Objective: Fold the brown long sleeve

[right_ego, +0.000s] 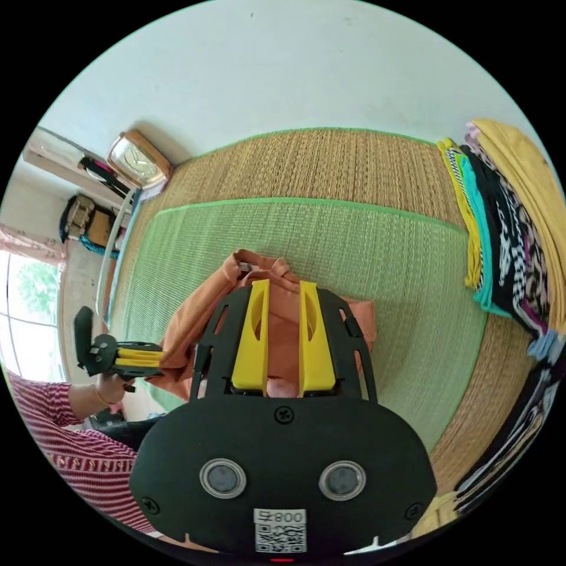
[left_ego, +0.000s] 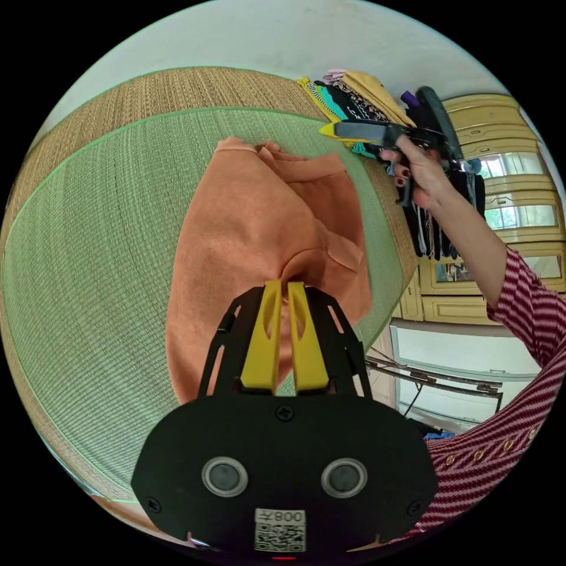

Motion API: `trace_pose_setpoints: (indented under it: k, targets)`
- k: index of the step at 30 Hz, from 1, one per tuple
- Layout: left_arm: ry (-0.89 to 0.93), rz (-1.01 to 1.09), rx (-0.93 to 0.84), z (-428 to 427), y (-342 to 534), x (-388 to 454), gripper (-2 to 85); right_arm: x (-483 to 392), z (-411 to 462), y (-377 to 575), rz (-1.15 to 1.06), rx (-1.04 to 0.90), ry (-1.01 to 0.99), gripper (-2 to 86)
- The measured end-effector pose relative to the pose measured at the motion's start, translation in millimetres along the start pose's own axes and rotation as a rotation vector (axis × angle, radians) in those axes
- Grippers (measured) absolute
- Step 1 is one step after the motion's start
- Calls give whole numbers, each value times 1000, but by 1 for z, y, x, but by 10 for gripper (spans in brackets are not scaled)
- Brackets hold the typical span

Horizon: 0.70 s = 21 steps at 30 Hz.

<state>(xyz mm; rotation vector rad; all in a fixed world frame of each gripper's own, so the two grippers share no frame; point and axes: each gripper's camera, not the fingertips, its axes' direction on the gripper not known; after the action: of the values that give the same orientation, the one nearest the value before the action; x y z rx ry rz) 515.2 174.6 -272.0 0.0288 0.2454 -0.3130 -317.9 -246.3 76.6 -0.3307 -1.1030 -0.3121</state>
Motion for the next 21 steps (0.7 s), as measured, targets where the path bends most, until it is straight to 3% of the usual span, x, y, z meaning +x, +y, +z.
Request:
trace_pose_setpoints:
  k: [10, 21]
  targets:
    - [108, -43, 65, 11, 2, -85, 13, -5, 71, -80, -132, -193, 17, 88]
    - [179, -55, 127, 39, 22, -191, 12, 28, 29, -64, -9, -97, -158, 53]
